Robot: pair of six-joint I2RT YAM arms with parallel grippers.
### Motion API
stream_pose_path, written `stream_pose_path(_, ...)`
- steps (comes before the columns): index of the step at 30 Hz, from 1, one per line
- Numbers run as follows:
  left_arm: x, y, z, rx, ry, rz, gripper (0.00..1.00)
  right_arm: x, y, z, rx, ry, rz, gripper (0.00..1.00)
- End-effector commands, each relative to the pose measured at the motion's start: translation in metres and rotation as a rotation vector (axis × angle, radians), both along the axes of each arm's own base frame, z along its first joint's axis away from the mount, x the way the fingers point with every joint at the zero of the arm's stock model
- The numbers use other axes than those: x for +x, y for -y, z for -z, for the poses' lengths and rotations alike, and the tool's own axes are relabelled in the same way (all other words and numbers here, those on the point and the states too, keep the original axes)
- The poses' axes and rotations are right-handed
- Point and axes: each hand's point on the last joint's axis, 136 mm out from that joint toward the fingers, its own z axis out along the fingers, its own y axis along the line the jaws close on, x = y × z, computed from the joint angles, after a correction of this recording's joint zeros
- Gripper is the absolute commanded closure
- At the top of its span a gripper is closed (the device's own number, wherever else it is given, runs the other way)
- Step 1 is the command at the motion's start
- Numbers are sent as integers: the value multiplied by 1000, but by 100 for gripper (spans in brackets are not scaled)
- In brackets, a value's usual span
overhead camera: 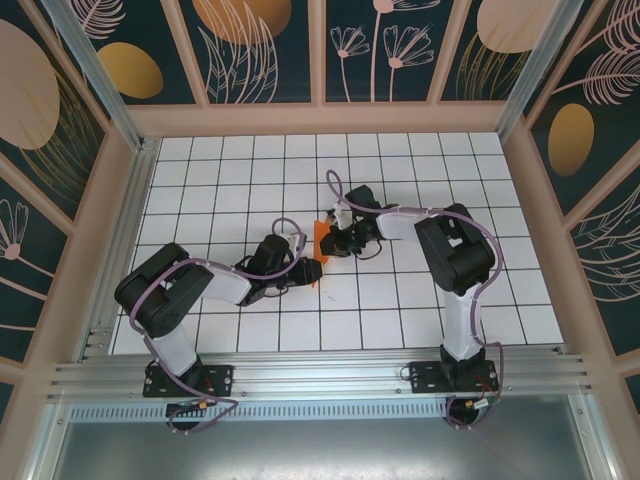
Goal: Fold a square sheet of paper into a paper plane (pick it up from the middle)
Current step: Fold the wing for the fifth time at the center of the table.
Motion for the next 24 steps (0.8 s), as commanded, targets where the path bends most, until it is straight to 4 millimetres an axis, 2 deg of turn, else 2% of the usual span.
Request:
stream_pose_path(1,-1,0,1,-20,-5,2,76,-3,-3,4,0,-8,-33,88)
stream_pose_path(10,5,0,4,-18,-8,-26,75,-2,-2,7,-11,-7,-22,70)
stream_pose_path(19,11,3,-9,-90,4,-69,74,-3,3,17,-44,-18,-7,69)
stream_pose_path(24,14,-2,-13,-93,15,-106,74,-4,5,21,-56,-19,0,68)
